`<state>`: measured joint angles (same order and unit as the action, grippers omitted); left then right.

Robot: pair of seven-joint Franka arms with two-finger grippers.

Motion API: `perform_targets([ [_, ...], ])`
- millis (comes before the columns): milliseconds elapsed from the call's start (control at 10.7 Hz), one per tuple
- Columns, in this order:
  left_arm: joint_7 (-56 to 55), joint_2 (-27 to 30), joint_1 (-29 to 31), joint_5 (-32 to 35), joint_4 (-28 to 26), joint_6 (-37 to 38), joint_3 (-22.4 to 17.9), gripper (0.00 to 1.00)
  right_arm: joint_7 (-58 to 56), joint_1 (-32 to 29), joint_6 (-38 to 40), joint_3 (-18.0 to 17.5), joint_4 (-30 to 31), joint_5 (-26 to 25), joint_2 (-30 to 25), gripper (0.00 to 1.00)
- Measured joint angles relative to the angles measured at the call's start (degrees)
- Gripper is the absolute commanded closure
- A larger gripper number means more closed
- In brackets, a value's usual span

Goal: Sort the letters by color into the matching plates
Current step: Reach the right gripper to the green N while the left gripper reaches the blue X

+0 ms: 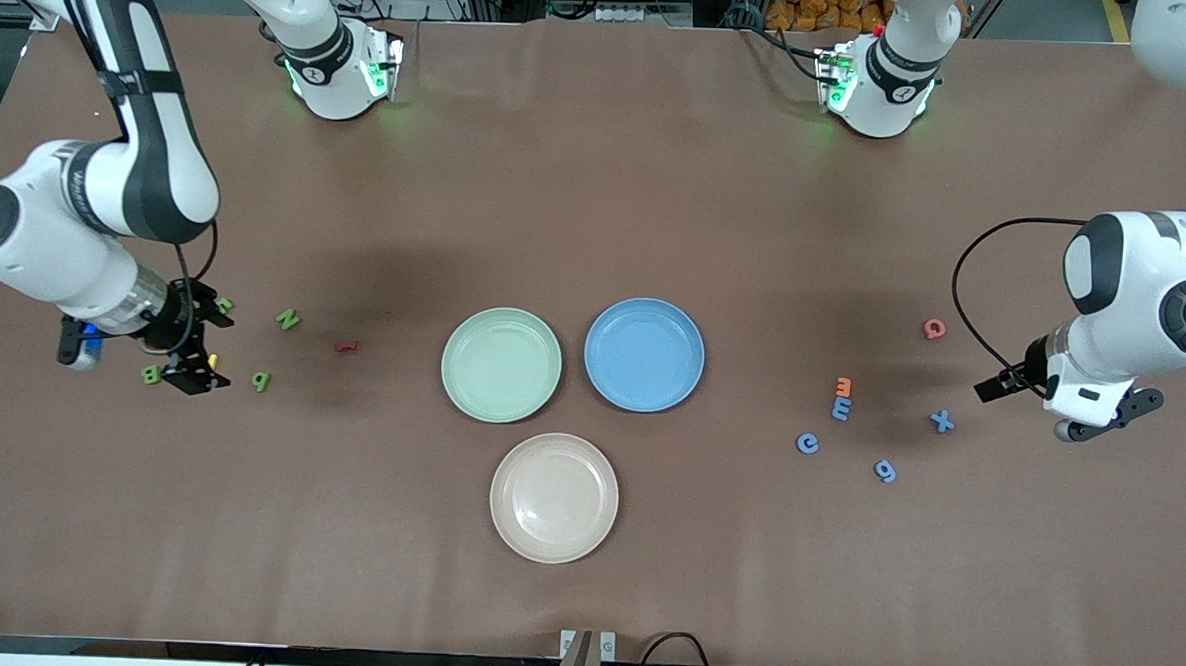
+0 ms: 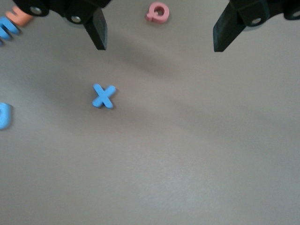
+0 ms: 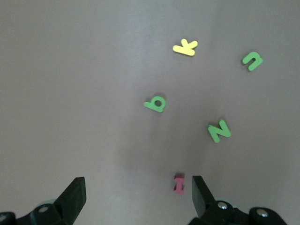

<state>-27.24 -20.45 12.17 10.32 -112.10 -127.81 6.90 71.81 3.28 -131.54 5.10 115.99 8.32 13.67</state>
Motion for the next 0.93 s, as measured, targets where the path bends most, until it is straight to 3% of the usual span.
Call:
perform_targets([
  [466, -2.62, -7.98, 3.31, -3.34, -0.26, -12.58, 0.26, 0.0, -0.28, 0.0, -6.63, 0.02, 8.58, -0.01, 0.99, 0.0],
  [931, -6.95, -10.1, 1.72, -3.86, -0.25, -16.21, 0.8, 0.0, -3.3, -0.03, -12.3, 0.06, 14.84, -0.03, 1.14, 0.0],
])
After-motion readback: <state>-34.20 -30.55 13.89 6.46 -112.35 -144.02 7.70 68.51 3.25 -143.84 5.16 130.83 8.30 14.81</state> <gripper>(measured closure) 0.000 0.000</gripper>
